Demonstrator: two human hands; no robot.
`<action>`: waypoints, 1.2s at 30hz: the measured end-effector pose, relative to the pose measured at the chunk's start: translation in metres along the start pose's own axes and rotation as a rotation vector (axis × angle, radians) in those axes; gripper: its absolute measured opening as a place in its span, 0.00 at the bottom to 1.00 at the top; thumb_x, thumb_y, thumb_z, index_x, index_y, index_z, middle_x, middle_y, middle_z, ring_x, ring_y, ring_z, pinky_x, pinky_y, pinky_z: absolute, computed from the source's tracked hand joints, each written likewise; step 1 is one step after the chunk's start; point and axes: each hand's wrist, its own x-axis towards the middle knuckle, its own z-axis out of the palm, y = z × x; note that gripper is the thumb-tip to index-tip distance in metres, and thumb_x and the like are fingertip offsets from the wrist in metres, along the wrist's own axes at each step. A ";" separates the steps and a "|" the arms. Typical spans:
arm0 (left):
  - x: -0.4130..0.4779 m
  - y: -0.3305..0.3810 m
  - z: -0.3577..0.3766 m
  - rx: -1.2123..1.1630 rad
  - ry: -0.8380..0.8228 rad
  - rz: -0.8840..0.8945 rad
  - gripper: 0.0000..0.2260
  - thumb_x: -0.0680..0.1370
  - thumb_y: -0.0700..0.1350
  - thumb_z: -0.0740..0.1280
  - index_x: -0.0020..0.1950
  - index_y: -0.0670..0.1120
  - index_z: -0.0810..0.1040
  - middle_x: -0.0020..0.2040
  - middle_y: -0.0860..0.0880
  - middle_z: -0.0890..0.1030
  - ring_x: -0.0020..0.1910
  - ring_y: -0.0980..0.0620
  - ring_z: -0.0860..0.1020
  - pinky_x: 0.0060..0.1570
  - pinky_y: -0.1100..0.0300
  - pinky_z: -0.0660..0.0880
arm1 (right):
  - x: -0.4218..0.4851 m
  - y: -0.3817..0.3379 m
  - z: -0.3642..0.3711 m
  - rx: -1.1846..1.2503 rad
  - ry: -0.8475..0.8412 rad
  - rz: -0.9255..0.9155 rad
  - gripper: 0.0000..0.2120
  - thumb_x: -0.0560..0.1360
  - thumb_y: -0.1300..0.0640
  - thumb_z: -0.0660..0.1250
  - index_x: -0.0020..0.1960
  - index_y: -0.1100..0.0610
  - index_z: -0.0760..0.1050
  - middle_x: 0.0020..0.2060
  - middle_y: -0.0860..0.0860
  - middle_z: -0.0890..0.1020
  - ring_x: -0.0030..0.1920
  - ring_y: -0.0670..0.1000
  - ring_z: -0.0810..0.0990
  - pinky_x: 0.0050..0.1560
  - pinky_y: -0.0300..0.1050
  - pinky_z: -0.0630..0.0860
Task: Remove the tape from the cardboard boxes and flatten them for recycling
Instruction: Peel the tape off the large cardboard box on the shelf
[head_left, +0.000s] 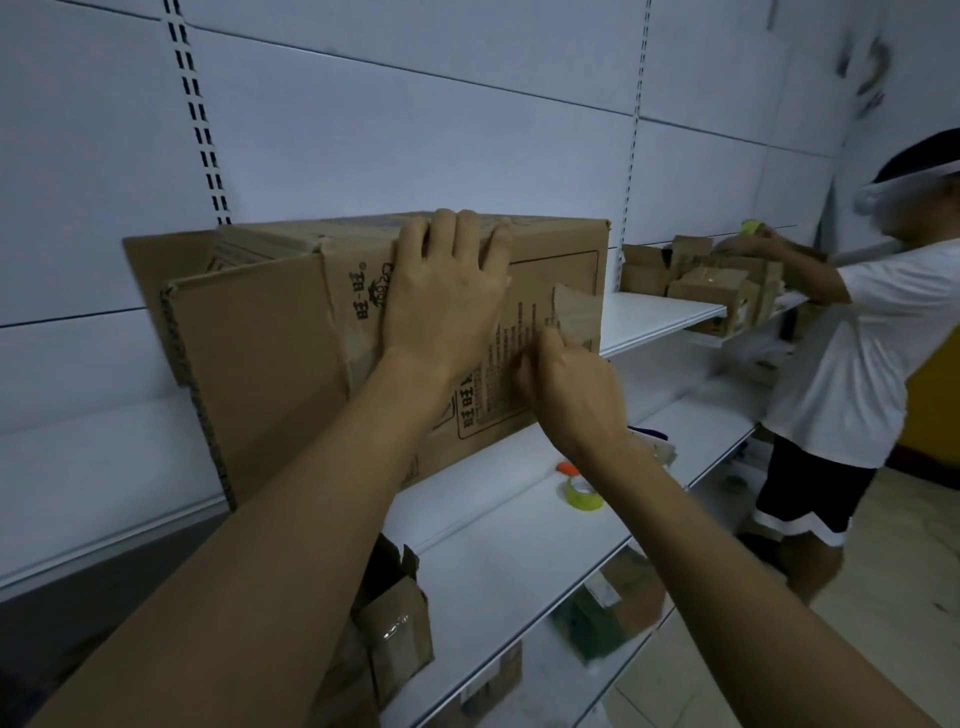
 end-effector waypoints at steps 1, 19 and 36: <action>0.000 0.000 0.000 -0.005 -0.001 -0.007 0.19 0.80 0.55 0.56 0.68 0.49 0.70 0.55 0.47 0.78 0.53 0.48 0.76 0.53 0.54 0.72 | -0.003 0.003 0.001 0.119 0.057 0.031 0.07 0.80 0.56 0.59 0.49 0.59 0.71 0.39 0.52 0.76 0.35 0.51 0.75 0.38 0.51 0.77; -0.062 0.034 0.012 0.106 -0.104 -0.026 0.24 0.84 0.53 0.50 0.78 0.45 0.56 0.77 0.41 0.55 0.76 0.42 0.55 0.73 0.44 0.49 | -0.001 0.056 0.072 0.130 0.283 -0.636 0.31 0.79 0.42 0.55 0.73 0.60 0.56 0.72 0.60 0.61 0.74 0.57 0.58 0.72 0.59 0.58; -0.062 0.164 0.041 0.156 -0.181 -0.763 0.29 0.82 0.59 0.49 0.78 0.44 0.50 0.76 0.40 0.48 0.76 0.36 0.49 0.71 0.33 0.48 | 0.118 0.110 0.043 0.292 0.542 -0.836 0.27 0.80 0.46 0.58 0.72 0.62 0.66 0.70 0.61 0.67 0.72 0.61 0.64 0.70 0.63 0.59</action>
